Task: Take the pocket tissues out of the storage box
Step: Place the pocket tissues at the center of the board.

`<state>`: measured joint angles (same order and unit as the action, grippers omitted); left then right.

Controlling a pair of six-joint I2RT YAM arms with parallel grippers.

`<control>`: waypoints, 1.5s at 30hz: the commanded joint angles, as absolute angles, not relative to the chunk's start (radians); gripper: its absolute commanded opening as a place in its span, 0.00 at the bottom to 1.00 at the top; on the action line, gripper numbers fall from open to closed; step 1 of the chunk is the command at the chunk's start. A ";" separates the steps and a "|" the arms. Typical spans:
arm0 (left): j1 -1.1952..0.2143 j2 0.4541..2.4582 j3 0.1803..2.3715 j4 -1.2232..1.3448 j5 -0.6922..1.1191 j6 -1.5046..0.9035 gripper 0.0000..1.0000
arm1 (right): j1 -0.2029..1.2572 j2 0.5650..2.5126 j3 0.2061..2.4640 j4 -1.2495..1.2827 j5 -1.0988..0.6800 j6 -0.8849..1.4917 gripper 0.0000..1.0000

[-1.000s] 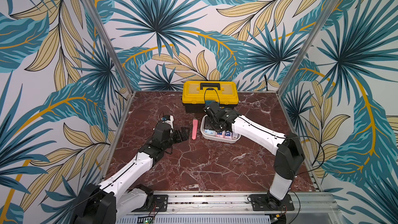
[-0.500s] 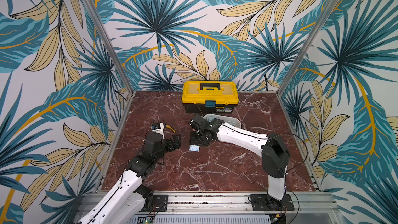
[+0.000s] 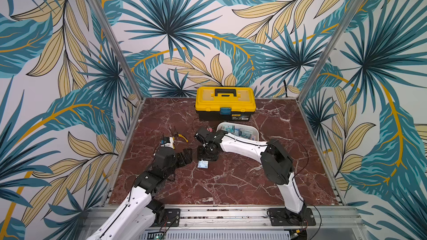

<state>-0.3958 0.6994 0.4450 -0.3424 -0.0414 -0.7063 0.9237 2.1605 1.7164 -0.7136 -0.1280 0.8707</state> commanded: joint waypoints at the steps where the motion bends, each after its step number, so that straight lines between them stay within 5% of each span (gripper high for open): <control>1: -0.396 0.687 0.420 -0.344 -0.051 -0.726 1.00 | 0.927 2.191 1.730 -0.750 -0.138 0.842 0.56; 8: -0.397 0.687 0.407 -0.334 -0.043 -0.744 1.00 | 0.927 2.225 1.735 -0.749 -0.149 0.829 0.58; 15: -0.397 0.687 0.409 -0.337 -0.030 -0.742 1.00 | 0.927 2.204 1.737 -0.750 -0.113 0.819 0.73; 26: -0.399 0.720 0.418 -0.281 0.080 -0.730 1.00 | 0.920 1.997 1.654 -0.756 0.018 0.760 0.85; 35: -0.421 0.893 0.508 -0.153 0.183 -0.714 1.00 | 0.872 1.786 1.512 -0.768 0.110 0.686 0.88; 45: -0.602 1.252 0.768 -0.021 0.235 -0.649 1.00 | 0.710 1.556 1.334 -0.774 0.214 0.573 0.99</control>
<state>-0.5610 1.1851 0.6868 -0.1024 0.1993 -0.6903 0.7429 1.6089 1.3758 -0.7467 0.1577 0.6304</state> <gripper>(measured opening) 0.997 0.985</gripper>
